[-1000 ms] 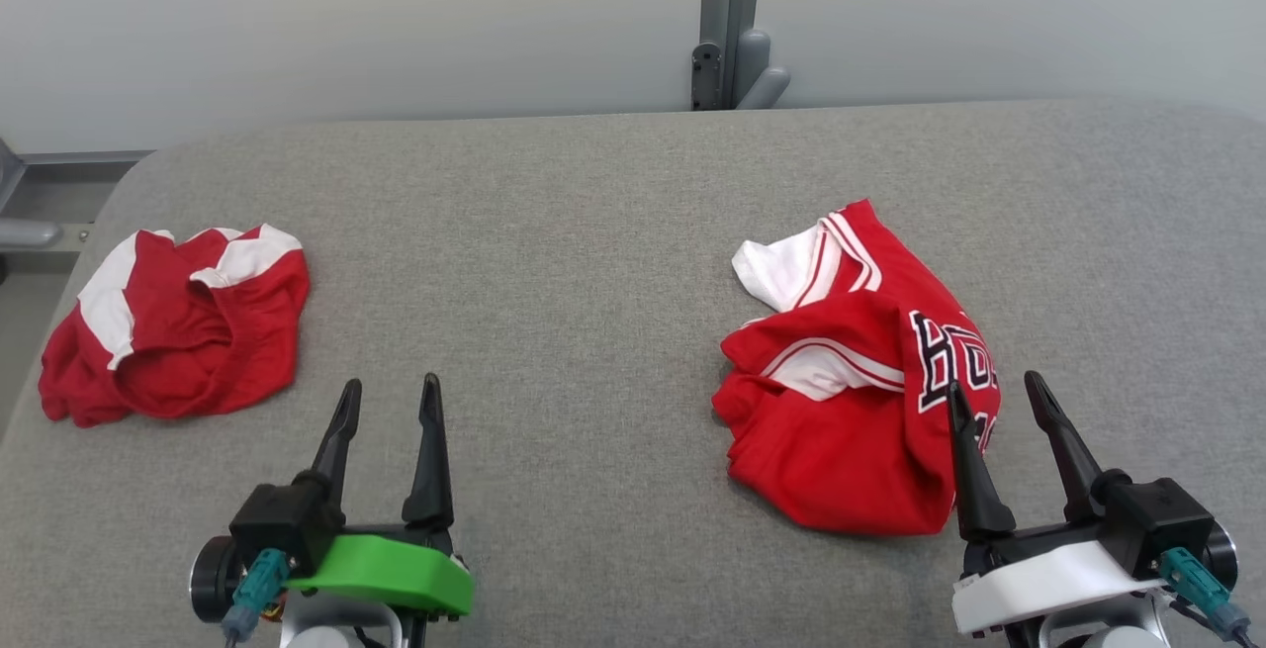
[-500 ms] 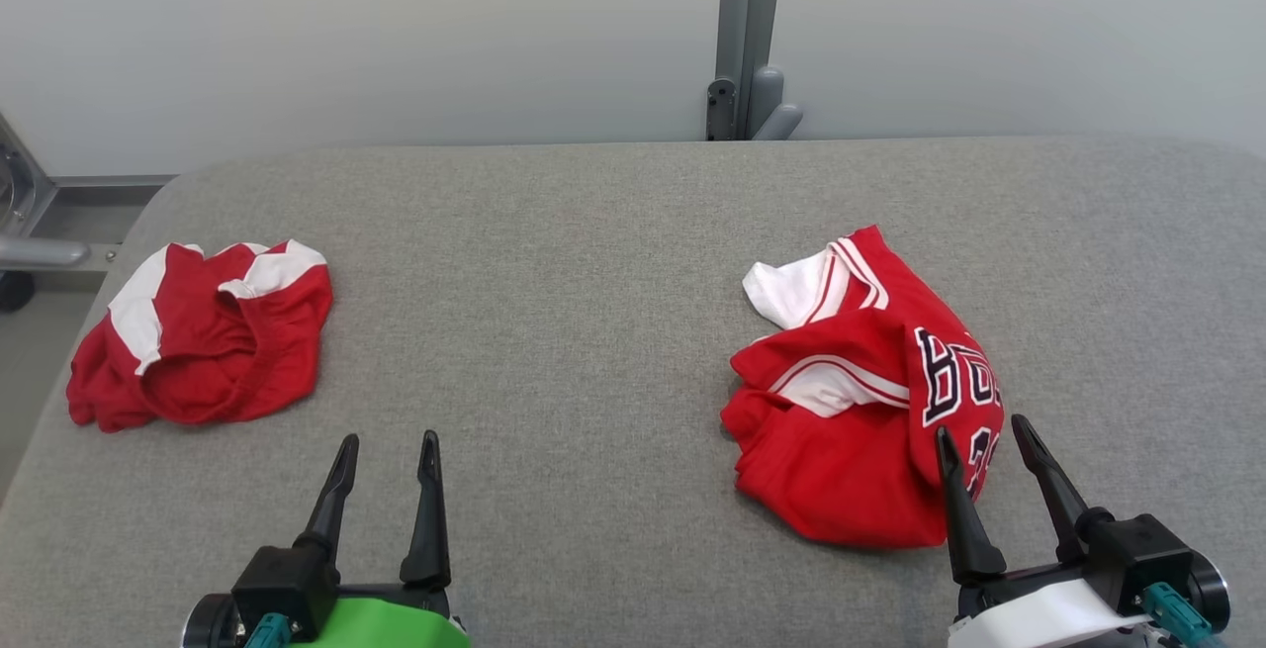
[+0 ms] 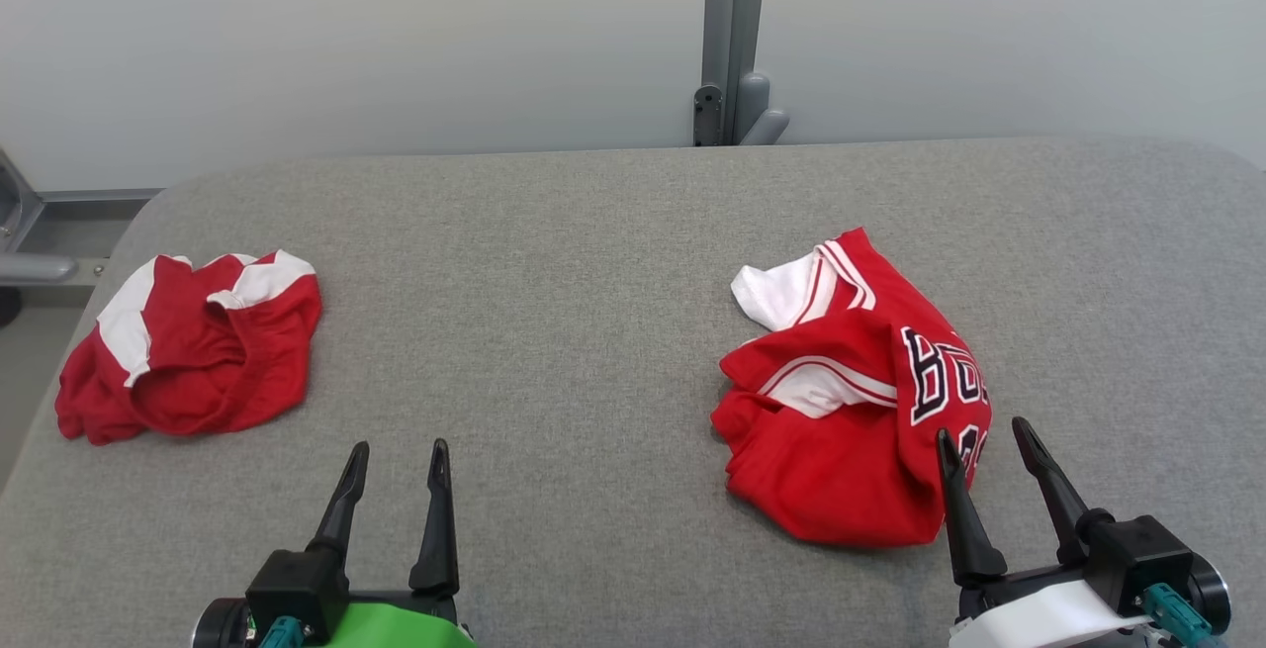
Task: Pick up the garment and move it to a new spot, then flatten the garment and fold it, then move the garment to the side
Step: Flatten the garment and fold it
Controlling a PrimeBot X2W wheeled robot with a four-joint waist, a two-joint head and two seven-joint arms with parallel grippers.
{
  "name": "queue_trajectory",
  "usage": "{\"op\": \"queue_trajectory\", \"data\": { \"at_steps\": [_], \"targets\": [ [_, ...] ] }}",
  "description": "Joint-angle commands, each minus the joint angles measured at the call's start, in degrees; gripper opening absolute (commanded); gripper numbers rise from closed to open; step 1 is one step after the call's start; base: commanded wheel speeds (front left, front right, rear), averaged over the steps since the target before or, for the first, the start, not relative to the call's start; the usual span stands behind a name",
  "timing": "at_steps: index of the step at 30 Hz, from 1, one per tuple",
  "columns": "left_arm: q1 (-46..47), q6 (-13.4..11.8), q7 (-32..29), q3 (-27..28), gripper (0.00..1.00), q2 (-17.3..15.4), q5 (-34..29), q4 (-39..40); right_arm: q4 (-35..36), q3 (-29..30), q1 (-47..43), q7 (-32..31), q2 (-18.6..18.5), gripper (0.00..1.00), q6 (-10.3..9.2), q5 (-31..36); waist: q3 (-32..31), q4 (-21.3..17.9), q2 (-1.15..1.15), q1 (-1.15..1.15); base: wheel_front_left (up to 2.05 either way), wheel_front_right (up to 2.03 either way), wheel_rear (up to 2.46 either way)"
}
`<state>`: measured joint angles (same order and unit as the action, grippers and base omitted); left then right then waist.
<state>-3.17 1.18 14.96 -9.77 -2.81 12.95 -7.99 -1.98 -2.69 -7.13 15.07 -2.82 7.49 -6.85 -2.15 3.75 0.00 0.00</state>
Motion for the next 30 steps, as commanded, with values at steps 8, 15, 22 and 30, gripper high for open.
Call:
{"op": "queue_trajectory", "data": {
  "at_steps": [8,15,22,30],
  "targets": [
    [0.0,0.2,0.2,-0.6,1.0,-0.2,-0.9,-0.2,-0.3,0.0,0.1,0.3,-0.1,1.0,0.0,-0.2,-0.1,-0.4,0.0,0.0,0.0,0.0,0.0],
    [0.0,0.4,0.2,-0.9,1.0,-0.2,-1.0,-0.5,-0.4,-0.2,0.0,0.3,-0.1,1.0,0.0,-0.3,-0.6,-0.7,0.0,0.0,0.0,0.0,0.0],
    [0.6,2.4,0.2,-2.7,1.0,-0.2,0.0,-4.5,-0.5,-1.1,0.4,0.3,-0.1,1.0,0.0,0.0,-0.8,-2.4,0.0,0.0,0.0,0.0,0.0],
    [7.5,4.9,0.2,-8.6,1.0,-0.2,4.6,-11.5,-0.5,-1.5,0.9,0.3,-0.1,1.0,0.0,0.5,0.6,-6.9,0.0,0.0,0.0,0.0,0.0]
  ]
}}
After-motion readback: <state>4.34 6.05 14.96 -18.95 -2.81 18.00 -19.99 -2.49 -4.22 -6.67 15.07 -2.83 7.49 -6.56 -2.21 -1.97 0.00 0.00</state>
